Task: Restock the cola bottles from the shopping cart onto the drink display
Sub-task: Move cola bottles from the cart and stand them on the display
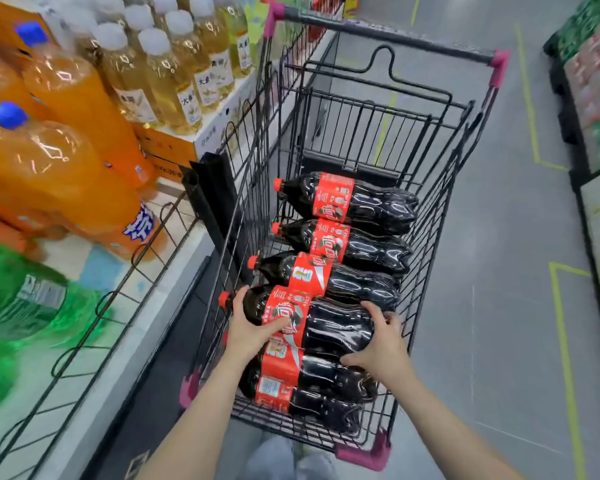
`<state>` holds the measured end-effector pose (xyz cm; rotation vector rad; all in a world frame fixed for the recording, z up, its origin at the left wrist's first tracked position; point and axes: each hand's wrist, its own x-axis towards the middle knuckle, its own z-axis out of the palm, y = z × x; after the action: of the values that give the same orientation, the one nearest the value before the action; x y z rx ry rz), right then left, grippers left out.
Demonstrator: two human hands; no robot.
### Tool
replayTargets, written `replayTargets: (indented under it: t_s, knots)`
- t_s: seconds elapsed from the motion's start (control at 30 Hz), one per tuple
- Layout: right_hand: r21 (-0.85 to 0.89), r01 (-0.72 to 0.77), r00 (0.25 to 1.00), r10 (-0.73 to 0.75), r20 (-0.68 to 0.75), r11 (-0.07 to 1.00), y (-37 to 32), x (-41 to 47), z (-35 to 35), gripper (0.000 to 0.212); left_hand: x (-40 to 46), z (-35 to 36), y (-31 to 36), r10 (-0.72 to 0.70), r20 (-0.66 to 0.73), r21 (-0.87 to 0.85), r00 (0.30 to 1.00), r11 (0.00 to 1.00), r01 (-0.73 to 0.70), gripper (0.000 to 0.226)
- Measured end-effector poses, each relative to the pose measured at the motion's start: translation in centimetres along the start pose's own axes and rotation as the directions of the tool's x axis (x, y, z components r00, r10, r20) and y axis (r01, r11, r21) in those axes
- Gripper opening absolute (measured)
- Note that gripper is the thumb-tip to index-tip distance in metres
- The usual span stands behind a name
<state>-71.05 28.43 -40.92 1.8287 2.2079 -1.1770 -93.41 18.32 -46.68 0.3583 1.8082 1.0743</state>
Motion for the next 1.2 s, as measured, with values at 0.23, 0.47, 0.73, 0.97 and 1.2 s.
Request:
replayTargets:
  t_s: [0.23, 0.47, 0.73, 0.97, 1.2]
  knots:
    - [0.02, 0.1, 0.995, -0.1, 0.02, 0.995, 0.1, -0.7, -1.3, 0.104, -4.0, 0.4, 2.2, 0.04, -0.14, 0.043, 0.989, 0.998, -0.034, 0.118]
    - [0.161, 0.323, 0.946, -0.323, -0.028, 0.933, -2.6, -4.4, -3.9, 0.098, -11.2, -1.8, 6.9, 0.305, -0.339, 0.057, 0.89, 0.951, -0.304, 0.096]
    - [0.295, 0.583, 0.801, -0.595, -0.057, 0.757, -8.4, -8.2, -3.2, 0.099, -18.6, -7.4, 10.1, 0.547, -0.637, 0.216, 0.544, 0.803, -0.555, 0.057]
    - [0.325, 0.684, 0.703, -0.709, -0.054, 0.653, -14.6, -12.0, 0.9, 0.099, -24.9, -14.9, 11.8, 0.409, -0.853, 0.03, 0.324, 0.659, -0.752, 0.06]
    - [0.405, 0.73, 0.626, -0.776, -0.073, 0.551, -20.3, -18.6, 7.9, 0.087, -30.6, -26.2, 9.8, 0.347, -0.898, 0.032, 0.272, 0.666, -0.745, 0.009]
